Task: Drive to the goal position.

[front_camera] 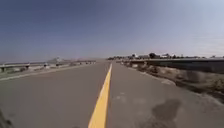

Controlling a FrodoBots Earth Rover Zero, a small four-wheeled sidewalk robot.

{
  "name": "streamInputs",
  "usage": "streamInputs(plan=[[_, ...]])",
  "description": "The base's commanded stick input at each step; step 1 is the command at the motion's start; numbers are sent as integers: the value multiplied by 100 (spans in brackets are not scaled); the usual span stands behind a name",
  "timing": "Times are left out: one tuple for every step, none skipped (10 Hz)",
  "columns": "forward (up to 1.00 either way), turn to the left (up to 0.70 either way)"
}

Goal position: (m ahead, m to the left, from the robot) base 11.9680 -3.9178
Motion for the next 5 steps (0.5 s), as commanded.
streamInputs(plan=[[50,0],[50,0],[50,0],[50,0],[50,0]])
